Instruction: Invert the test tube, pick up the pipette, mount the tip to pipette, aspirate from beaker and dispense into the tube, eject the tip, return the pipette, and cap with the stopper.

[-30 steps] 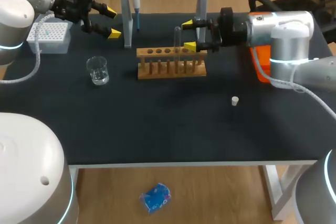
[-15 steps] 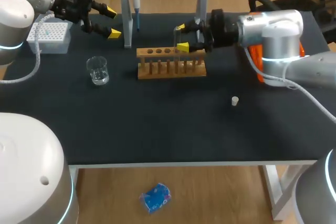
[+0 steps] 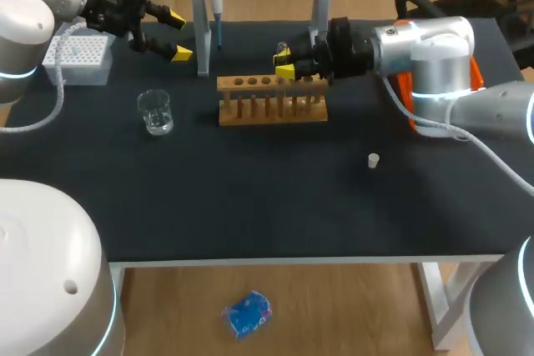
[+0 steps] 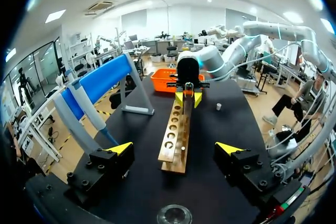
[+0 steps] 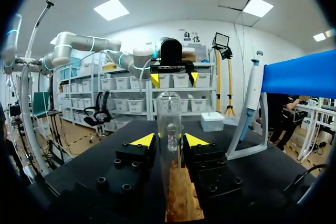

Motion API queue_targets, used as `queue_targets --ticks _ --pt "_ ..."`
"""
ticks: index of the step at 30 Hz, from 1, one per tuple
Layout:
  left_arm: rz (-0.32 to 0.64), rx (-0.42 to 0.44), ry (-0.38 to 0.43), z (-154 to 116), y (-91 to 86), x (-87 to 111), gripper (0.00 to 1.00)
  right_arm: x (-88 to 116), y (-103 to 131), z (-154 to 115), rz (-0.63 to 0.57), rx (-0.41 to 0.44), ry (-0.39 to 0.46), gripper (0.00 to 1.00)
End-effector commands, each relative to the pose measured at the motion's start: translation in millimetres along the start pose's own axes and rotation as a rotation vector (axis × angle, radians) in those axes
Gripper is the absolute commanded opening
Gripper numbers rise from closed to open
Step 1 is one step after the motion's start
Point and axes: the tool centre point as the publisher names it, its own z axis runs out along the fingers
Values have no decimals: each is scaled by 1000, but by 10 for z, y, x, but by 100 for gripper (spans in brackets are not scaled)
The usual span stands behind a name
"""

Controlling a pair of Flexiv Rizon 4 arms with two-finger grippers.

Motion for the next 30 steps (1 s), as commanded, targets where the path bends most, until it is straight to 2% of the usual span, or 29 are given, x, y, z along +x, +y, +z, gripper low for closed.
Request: queue_targets --ticks 1,30 --pt "-1 -3 3 -10 -5 -4 100 -24 -14 -4 0 -1 6 0" --pt "-1 -3 3 -10 -5 -4 100 -13 185 3 -33 2 17 0"
